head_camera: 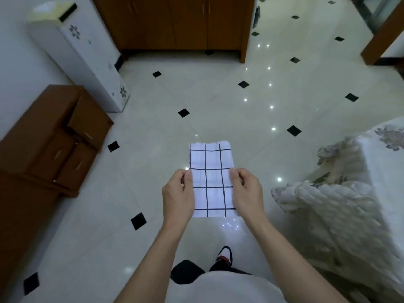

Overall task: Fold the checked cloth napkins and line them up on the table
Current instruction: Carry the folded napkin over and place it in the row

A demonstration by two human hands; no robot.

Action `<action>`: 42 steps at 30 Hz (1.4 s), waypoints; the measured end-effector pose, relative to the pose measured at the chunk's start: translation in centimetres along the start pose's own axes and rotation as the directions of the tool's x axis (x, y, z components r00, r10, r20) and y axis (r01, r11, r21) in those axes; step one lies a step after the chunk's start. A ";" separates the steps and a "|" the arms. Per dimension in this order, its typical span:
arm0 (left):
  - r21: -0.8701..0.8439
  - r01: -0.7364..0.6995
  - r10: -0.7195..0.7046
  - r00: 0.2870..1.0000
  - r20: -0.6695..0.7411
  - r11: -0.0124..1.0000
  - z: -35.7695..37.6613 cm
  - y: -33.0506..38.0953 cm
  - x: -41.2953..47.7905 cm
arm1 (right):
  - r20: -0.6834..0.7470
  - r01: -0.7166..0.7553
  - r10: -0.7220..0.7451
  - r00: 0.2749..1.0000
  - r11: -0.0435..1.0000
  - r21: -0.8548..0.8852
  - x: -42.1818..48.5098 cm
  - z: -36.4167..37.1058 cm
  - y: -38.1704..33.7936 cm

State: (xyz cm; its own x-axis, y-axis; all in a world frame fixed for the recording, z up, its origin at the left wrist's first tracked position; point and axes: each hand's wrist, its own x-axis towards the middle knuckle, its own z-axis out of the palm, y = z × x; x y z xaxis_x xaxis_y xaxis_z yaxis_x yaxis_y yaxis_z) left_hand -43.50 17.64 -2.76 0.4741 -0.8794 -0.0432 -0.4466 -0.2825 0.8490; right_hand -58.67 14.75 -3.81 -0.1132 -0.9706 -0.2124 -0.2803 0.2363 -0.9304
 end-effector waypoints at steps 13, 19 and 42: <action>-0.071 0.012 -0.002 0.990 0.143 0.997 8.3 3.0 17.0 | -0.105 -0.074 0.073 0.992 0.997 -0.009 16.9 1.1 -2.5; -0.098 -0.076 0.097 0.966 0.240 0.992 12.0 5.9 30.0 | -0.233 -0.075 0.069 0.970 0.997 -0.017 28.2 3.6 -6.0; -0.170 -0.253 0.305 0.784 0.540 0.952 28.9 17.9 56.9 | -0.569 -0.146 0.185 0.801 0.983 0.114 54.8 1.1 -11.5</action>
State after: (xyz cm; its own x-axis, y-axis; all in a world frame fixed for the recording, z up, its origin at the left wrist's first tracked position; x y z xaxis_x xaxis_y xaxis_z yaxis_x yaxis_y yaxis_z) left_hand -46.43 -48.57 -5.28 -0.1741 -0.9829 -0.0598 -0.4166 0.0185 0.9089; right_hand -60.62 -41.24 -5.05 -0.6846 -0.7081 -0.1729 -0.1498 0.3689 -0.9173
